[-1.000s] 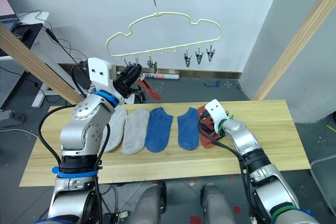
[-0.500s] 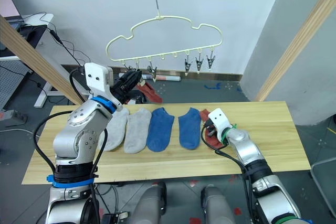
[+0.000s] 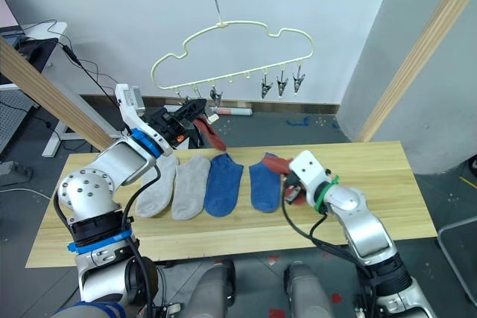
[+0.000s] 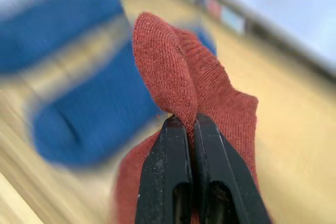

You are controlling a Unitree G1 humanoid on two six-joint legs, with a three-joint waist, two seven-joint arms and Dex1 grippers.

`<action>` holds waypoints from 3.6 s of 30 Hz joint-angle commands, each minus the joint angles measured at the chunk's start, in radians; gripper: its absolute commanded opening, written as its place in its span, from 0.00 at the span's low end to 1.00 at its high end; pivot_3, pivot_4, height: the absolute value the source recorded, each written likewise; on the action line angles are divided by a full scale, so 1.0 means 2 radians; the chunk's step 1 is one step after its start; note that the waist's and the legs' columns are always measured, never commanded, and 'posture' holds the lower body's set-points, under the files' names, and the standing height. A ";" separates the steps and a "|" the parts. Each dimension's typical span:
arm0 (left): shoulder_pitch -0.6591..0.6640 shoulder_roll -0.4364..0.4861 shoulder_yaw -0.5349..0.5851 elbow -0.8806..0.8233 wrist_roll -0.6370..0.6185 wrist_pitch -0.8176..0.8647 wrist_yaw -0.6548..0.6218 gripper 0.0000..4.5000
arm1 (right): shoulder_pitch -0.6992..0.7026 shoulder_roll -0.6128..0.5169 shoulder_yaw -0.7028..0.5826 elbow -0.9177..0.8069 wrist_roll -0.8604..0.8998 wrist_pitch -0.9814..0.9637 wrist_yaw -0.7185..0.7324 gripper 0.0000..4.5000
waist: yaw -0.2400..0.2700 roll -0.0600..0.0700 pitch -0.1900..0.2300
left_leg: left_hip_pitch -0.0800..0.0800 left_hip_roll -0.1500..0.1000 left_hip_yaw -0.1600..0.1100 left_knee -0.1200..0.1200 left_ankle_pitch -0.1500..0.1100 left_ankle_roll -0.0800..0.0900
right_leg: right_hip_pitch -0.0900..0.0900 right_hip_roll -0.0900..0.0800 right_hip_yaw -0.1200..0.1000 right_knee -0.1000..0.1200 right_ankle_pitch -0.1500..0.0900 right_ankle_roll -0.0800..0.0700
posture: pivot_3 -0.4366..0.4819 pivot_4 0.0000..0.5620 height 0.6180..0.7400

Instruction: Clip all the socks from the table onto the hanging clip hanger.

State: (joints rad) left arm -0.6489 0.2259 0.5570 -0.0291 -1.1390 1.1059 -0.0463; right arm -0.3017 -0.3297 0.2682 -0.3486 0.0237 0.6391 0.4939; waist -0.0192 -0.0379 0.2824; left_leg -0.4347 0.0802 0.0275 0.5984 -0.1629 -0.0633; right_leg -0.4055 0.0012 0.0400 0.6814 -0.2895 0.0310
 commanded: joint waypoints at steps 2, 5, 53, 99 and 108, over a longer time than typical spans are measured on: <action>-0.006 -0.005 0.026 0.015 -0.095 0.026 0.076 0.05 | -0.026 0.033 0.028 -0.055 -0.009 0.028 -0.026 0.01 | 0.000 0.000 0.000 | 0.000 0.000 0.000 0.000 0.000 0.000 | 0.000 0.000 0.000 0.000 0.000 0.000 | 0.52 0.47 1.00; -0.007 -0.008 0.024 0.017 -0.137 0.018 0.110 0.05 | -0.050 0.055 0.038 -0.050 -0.014 0.034 -0.039 0.01 | 0.001 0.000 0.000 | 0.000 0.000 0.000 0.000 0.000 0.000 | 0.000 -0.001 0.000 0.000 0.000 0.000 | 0.51 0.47 1.00; 0.021 0.044 -0.058 0.035 -0.210 -0.080 0.125 0.05 | -0.130 0.100 0.045 -0.028 -0.022 0.023 -0.054 0.01 | 0.006 0.000 0.000 | 0.000 0.000 0.001 0.000 0.000 0.000 | 0.000 -0.001 0.000 0.000 0.000 0.000 | 0.50 0.48 1.00; 0.109 0.102 -0.261 -0.129 0.267 -0.310 -0.110 0.87 | -0.032 0.031 -0.089 -0.059 0.161 0.034 0.025 1.00 | 0.009 -0.001 0.000 | -0.002 0.000 0.001 -0.002 0.000 0.000 | -0.002 -0.001 0.000 -0.001 0.001 -0.002 | 0.51 0.46 1.00; 0.065 0.045 -0.291 -0.048 0.385 -0.397 -0.105 0.61 | -0.044 0.014 -0.105 -0.072 0.187 0.033 0.026 1.00 | 0.008 -0.001 0.000 | -0.002 -0.001 0.001 -0.002 0.000 0.000 | -0.002 -0.001 0.000 -0.001 0.000 0.000 | 0.48 0.46 1.00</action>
State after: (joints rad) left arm -0.4962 0.3320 -0.0202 -0.1339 -0.4088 0.3622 -0.2642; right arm -0.3715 -0.2994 0.0912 -0.4528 0.3709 0.7255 0.5424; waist -0.0025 -0.0390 0.2825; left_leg -0.4394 0.0791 0.0300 0.5954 -0.1629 -0.0635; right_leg -0.4100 0.0000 0.0404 0.6794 -0.2889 0.0300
